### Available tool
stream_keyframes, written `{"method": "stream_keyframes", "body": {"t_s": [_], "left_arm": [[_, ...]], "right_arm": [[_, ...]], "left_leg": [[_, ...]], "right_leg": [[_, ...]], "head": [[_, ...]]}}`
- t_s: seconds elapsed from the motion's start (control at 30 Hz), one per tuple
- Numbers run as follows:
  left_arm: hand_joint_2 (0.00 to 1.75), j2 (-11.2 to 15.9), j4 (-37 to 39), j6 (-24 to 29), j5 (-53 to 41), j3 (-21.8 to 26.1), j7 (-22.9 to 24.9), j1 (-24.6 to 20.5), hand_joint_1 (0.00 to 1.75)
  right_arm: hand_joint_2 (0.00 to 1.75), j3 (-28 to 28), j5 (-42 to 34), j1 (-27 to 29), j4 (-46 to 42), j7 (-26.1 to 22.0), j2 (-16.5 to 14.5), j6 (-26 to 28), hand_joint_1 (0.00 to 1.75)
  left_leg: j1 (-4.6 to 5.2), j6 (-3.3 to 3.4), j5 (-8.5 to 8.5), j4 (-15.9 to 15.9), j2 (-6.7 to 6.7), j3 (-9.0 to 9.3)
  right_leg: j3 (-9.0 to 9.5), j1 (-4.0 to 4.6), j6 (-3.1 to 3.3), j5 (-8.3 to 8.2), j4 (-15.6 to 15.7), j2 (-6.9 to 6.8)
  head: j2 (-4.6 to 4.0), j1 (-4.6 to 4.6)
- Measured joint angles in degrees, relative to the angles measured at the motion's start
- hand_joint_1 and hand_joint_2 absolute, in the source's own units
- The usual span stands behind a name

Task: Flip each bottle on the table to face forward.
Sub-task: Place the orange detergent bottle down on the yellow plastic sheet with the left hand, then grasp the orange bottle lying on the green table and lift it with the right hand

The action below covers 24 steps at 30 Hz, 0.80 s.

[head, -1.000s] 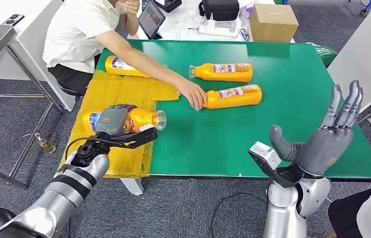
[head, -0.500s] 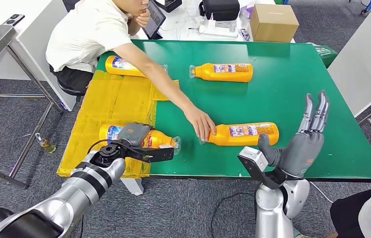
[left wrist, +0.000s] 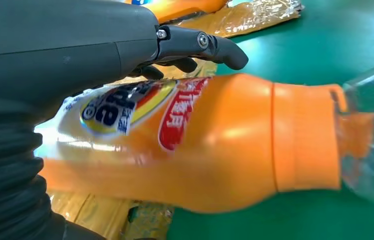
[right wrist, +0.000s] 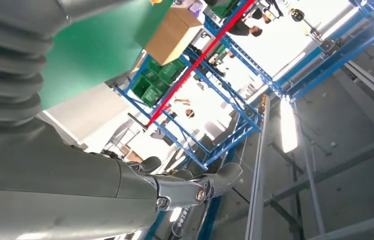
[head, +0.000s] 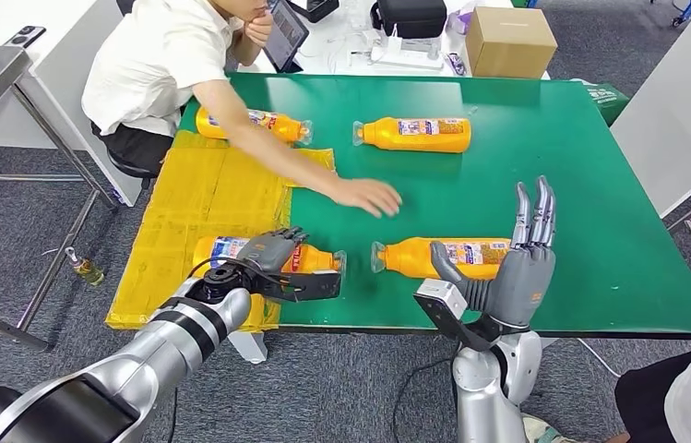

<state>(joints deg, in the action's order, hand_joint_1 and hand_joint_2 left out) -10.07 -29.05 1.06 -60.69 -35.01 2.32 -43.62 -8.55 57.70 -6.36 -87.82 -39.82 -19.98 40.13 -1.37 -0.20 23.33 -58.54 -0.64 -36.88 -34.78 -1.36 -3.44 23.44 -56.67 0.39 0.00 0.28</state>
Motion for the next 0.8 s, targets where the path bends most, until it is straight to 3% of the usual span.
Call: {"method": "stream_keyframes", "body": {"t_s": [0.2, 0.37, 0.53, 0.67, 0.8], "left_arm": [[1.75, -0.6, 0.2, 1.5, 1.0, 0.0, 0.5, 0.1, 0.00], [1.75, -0.5, -2.5, 6.7, 2.0, 0.0, -0.3, 2.0, 0.00], [1.75, 1.4, -16.6, 13.8, 8.6, 0.9, -5.9, 11.0, 0.00], [1.75, 3.5, -28.1, 14.8, 13.5, 2.0, -8.5, 18.1, 0.00], [1.75, 4.6, -34.1, 14.9, 13.9, 2.7, -8.8, 21.3, 0.00]], "right_arm": [[1.75, 0.0, 0.8, 0.1, 0.9, 0.0, 0.0, 0.0, 0.00], [1.75, -0.1, 1.2, 0.5, 1.2, 0.0, 0.0, 0.0, 0.00], [1.75, -0.5, 0.5, 2.2, 0.7, 0.0, 0.2, 0.0, 0.00], [1.75, -0.9, 0.1, 3.2, 0.0, 0.0, 0.5, 0.1, 0.00], [1.75, -1.2, -0.1, 3.5, -0.4, 0.0, 0.5, 0.1, 0.00]], "left_leg": [[0.00, 0.00, 0.00, 0.0, 0.00, 0.00], [0.00, 0.00, 0.00, 0.0, 0.00, 0.00], [0.01, -0.01, 0.05, 0.0, 0.03, -0.01], [0.00, -0.03, 0.07, 0.0, 0.03, -0.05], [-0.01, -0.03, 0.06, 0.0, 0.03, -0.05]], "right_leg": [[-0.01, 0.00, 0.00, 0.00, 0.0, 0.00], [0.01, 0.00, 0.00, 0.00, 0.0, 0.00], [-0.02, 0.00, 0.00, 0.02, 0.0, 0.01], [-0.09, 0.00, 0.01, 0.06, 0.0, 0.01], [-0.08, 0.01, 0.02, 0.05, 0.0, 0.01]], "head": [[0.00, -0.01], [0.00, 0.00], [0.00, -0.02], [0.00, -0.01], [0.00, -0.01]]}}
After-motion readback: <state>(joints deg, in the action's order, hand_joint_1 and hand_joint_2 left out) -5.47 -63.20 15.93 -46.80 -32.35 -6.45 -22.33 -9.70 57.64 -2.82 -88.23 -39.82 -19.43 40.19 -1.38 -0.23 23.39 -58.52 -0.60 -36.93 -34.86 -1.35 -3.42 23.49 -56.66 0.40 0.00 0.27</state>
